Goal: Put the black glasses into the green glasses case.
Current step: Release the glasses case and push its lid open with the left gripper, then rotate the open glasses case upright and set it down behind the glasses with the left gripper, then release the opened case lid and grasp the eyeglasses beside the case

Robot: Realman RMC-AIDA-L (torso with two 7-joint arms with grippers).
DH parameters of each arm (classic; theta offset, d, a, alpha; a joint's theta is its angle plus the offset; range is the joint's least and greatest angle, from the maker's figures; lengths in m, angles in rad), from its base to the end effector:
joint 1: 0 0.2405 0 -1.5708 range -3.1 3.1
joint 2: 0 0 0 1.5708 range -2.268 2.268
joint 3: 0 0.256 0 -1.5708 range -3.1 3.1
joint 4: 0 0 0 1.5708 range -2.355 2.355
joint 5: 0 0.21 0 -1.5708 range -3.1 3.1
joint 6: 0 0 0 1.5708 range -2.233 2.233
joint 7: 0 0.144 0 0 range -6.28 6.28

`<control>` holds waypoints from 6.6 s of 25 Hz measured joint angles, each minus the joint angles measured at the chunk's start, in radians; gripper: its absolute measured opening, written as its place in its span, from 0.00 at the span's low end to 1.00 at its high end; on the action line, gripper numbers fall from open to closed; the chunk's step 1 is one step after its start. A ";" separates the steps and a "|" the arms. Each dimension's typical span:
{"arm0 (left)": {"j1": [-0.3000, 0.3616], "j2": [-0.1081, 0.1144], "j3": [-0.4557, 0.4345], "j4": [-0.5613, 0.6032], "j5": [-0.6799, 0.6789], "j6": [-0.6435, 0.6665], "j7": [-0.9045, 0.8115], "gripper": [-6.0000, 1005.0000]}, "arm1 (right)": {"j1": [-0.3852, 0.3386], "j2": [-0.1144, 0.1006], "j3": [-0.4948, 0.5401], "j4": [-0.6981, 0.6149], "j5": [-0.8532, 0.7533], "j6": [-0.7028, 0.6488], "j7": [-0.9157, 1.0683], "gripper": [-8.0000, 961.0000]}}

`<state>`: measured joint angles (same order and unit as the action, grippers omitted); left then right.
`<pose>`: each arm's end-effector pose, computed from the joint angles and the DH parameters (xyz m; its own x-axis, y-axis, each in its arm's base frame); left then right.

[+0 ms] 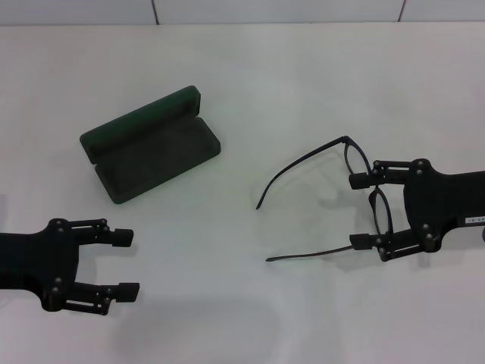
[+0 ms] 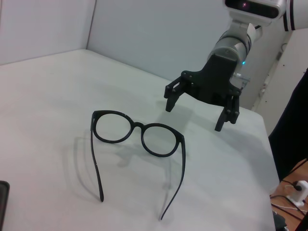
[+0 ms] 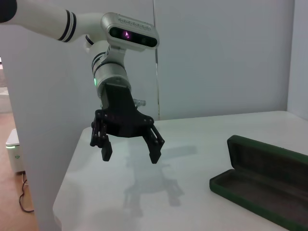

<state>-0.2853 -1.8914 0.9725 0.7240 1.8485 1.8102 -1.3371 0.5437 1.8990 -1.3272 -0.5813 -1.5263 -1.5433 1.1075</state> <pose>-0.3158 0.2472 0.0517 0.8493 0.3614 0.3848 0.3857 -0.9225 0.0151 0.2395 0.3246 -0.0026 0.9081 -0.0127 -0.4185 -0.0488 -0.9959 -0.0759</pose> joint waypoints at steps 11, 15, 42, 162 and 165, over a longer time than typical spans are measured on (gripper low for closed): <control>0.000 0.000 0.000 0.000 0.000 -0.005 -0.009 0.86 | -0.002 0.000 0.002 0.000 0.000 -0.002 0.000 0.91; -0.003 -0.002 -0.019 0.001 0.000 -0.012 -0.052 0.86 | -0.001 0.001 0.001 0.000 0.000 -0.002 0.000 0.91; -0.488 0.006 -0.133 0.251 0.562 -0.152 -0.767 0.86 | 0.004 0.019 -0.001 -0.021 -0.040 -0.004 0.023 0.90; -0.267 -0.117 -0.138 0.249 0.258 -0.248 -0.388 0.81 | -0.016 0.037 0.002 -0.022 -0.075 0.017 0.043 0.89; -0.149 -0.104 -0.155 0.222 0.158 -0.220 -0.293 0.87 | -0.021 0.031 0.010 -0.031 -0.075 0.017 0.067 0.89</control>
<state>-0.4342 -1.9954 0.8177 0.9464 2.0066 1.5904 -1.6297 0.5222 1.9305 -1.3171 -0.6119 -1.6015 -1.5267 1.1741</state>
